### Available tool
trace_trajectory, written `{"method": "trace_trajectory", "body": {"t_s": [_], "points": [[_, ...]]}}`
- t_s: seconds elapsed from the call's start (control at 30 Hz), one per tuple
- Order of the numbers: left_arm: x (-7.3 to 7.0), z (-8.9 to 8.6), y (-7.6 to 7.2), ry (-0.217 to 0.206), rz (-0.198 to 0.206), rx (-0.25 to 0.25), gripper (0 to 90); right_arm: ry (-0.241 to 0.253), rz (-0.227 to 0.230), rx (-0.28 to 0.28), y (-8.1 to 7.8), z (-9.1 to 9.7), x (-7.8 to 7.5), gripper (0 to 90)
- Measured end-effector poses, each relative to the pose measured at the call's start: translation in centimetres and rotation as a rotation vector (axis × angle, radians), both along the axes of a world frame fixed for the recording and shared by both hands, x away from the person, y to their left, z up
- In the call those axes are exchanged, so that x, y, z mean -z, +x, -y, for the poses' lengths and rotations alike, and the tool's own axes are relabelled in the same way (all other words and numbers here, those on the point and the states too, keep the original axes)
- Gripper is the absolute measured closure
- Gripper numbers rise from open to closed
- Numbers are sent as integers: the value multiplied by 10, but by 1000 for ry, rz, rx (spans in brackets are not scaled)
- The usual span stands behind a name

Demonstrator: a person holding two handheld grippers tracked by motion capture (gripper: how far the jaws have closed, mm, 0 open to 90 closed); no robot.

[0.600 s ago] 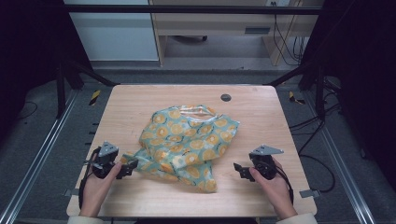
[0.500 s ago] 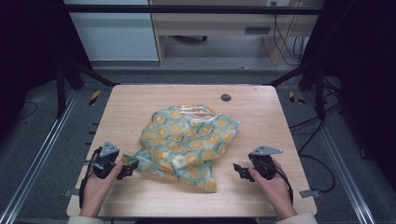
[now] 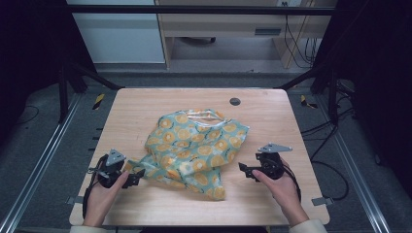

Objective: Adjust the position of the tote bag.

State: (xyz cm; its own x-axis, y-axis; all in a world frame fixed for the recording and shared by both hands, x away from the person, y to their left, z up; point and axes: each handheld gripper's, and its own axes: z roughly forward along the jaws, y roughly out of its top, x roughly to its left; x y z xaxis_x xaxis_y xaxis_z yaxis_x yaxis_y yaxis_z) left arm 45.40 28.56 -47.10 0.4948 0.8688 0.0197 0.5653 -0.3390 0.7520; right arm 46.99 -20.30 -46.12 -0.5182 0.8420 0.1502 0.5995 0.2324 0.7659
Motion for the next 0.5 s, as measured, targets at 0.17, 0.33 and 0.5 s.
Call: {"method": "trace_trajectory", "body": {"t_s": [0.17, 0.33, 0.5], "points": [[-1, -2, -1, 6, -4, 3, 63, 26, 1, 1, 16, -4, -19, 172], [-1, 0, -2, 8, 0, 0, 64, 48, -27, 30, 42, -6, -31, 144], [-4, 0, -4, 15, 20, -2, 65, 35, -50, 85, 69, -4, -33, 127]]}}
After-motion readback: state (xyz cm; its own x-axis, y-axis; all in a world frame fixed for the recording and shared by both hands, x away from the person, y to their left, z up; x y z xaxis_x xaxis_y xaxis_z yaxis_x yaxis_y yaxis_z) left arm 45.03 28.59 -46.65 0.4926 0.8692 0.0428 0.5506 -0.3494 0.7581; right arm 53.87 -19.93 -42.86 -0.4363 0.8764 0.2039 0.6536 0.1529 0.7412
